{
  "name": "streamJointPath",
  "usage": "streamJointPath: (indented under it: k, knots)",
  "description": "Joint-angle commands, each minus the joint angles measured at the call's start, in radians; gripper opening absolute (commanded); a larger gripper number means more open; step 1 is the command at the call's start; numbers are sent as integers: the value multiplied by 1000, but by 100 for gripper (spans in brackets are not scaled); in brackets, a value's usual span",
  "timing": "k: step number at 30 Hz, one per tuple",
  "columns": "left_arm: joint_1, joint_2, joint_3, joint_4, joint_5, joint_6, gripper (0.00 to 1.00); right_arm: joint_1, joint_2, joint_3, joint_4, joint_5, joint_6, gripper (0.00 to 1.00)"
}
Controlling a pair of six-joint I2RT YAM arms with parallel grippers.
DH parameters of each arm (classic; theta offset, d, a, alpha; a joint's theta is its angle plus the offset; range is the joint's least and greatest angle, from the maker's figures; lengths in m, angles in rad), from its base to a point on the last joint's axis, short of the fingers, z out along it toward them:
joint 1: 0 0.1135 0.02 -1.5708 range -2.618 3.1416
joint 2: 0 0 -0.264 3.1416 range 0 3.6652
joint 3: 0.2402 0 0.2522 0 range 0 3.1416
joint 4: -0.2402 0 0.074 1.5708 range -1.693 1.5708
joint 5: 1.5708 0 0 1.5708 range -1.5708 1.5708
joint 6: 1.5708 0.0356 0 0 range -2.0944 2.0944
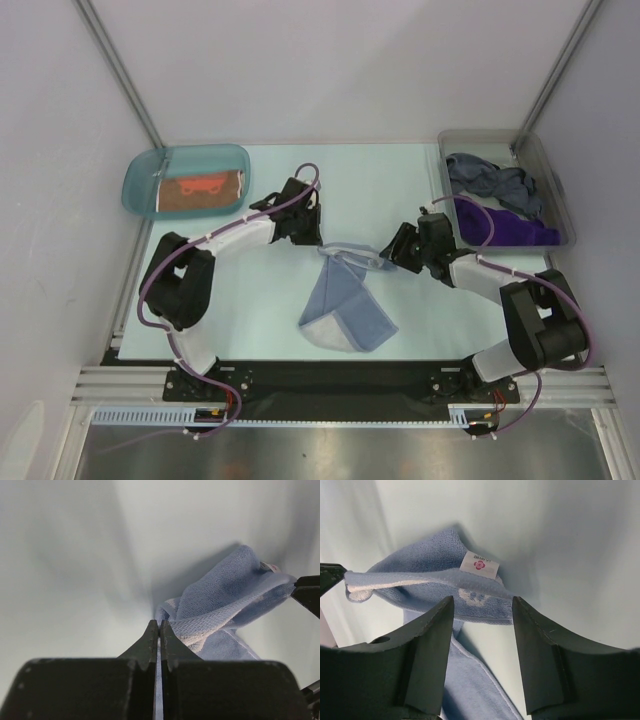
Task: Fold and stack the towels
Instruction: Flatten out the crumpled towel
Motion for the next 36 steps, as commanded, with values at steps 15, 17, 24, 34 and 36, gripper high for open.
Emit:
streamJointPath:
  k: [15, 17, 24, 34, 36]
  knots:
    - [-7, 30, 44, -1, -28, -11, 0, -1, -61, -104, 69, 29, -17, 52]
    - [-7, 33, 47, -2, -25, -11, 0, 1, -46, -115, 92, 18, -11, 51]
    - [-7, 35, 46, 2, -23, -10, 0, 5, -30, -140, 172, -3, -42, 33]
    - [-7, -109, 191, -105, -41, 36, 0, 39, -304, 59, -50, 134, -273, 0]
    - [-7, -201, 243, -145, -64, 61, 0, 80, -357, 214, -235, 196, -339, 0]
